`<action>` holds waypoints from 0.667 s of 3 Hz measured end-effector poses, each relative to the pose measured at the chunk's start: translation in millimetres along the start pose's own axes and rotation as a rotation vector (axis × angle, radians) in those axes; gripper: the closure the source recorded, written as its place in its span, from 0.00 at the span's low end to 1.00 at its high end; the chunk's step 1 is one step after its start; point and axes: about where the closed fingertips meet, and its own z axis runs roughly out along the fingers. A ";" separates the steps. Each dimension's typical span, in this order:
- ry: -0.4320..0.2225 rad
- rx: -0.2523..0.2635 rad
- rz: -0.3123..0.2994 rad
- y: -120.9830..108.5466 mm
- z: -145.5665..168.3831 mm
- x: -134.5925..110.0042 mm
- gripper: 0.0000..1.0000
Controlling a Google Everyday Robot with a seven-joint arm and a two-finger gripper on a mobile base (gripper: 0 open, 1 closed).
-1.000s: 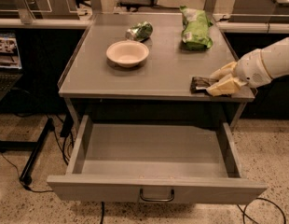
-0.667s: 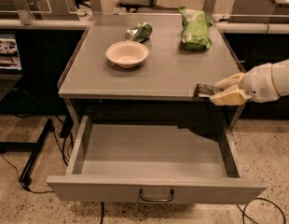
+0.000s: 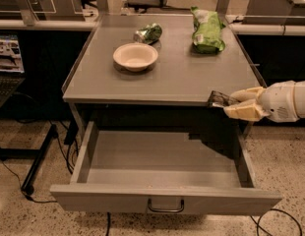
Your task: Place rxbar chocolate into top drawer
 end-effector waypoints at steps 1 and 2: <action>0.000 0.000 0.000 -0.2 -1.6 -2.2 1.00; -0.010 0.008 0.024 28.1 -12.2 10.2 1.00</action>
Offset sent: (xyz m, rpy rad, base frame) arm -0.1364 0.0051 -0.0205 0.0747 0.0206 -0.0927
